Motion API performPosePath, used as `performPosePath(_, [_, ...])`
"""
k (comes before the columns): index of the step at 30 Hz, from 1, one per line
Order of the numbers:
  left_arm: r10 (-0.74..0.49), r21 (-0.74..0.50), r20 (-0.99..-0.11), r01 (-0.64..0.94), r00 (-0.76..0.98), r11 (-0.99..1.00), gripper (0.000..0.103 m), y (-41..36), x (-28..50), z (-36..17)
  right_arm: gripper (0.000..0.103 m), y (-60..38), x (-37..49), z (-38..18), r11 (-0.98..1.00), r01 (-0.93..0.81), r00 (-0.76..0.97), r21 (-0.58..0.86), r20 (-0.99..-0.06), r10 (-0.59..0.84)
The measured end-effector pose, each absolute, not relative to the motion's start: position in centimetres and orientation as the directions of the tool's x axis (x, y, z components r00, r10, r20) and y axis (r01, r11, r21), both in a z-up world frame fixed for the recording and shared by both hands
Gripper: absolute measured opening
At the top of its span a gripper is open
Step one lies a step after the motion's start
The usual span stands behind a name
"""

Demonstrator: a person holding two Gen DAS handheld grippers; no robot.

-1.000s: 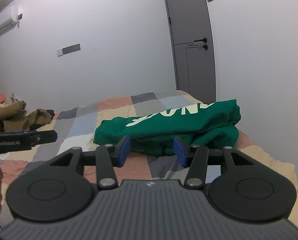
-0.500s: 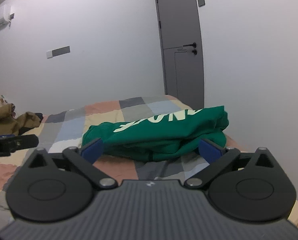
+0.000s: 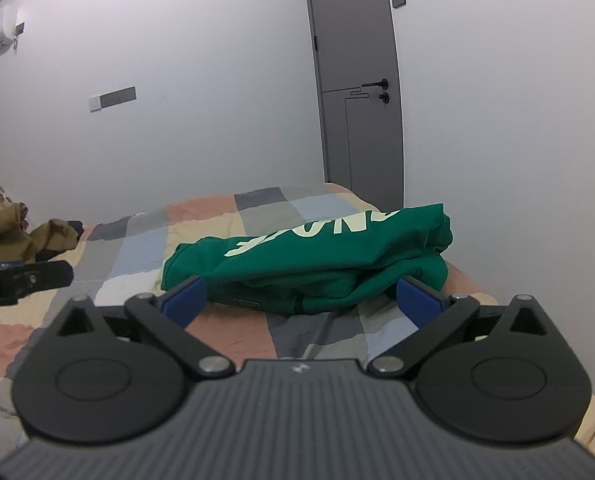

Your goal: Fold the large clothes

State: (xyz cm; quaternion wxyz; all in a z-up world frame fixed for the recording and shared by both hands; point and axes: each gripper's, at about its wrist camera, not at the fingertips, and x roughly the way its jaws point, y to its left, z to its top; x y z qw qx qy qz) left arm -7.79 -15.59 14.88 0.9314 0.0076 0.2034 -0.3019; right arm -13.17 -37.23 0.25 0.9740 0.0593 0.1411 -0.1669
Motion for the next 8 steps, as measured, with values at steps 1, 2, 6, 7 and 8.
performPosePath(1, [-0.565, -0.109, -0.375, 0.571, 0.735, 0.814, 0.103, -15.53, -7.95, 14.91, 0.103, -37.23, -13.20, 0.26, 0.937, 0.343, 0.905, 0.070, -0.293, -0.309])
performPosePath(2, [-0.565, -0.109, -0.371, 0.570, 0.737, 0.815, 0.103, -15.46, -8.05, 14.93, 0.103, -37.26, -13.28, 0.28, 0.936, 0.343, 0.906, 0.076, -0.290, -0.309])
performPosePath(6, [-0.564, -0.102, -0.366, 0.571, 0.740, 0.815, 0.103, -15.31, -8.29, 15.08, 0.103, -37.41, -13.45, 0.35, 0.933, 0.350, 0.906, 0.086, -0.286, -0.313])
performPosePath(7, [-0.562, -0.099, -0.363, 0.569, 0.743, 0.816, 0.103, -15.25, -8.38, 15.12, 0.103, -37.43, -13.50, 0.35, 0.932, 0.351, 0.905, 0.084, -0.285, -0.315])
performPosePath(8, [-0.561, -0.098, -0.361, 0.568, 0.745, 0.817, 0.103, -15.21, -8.50, 15.15, 0.103, -37.43, -13.56, 0.36, 0.932, 0.352, 0.905, 0.083, -0.284, -0.317])
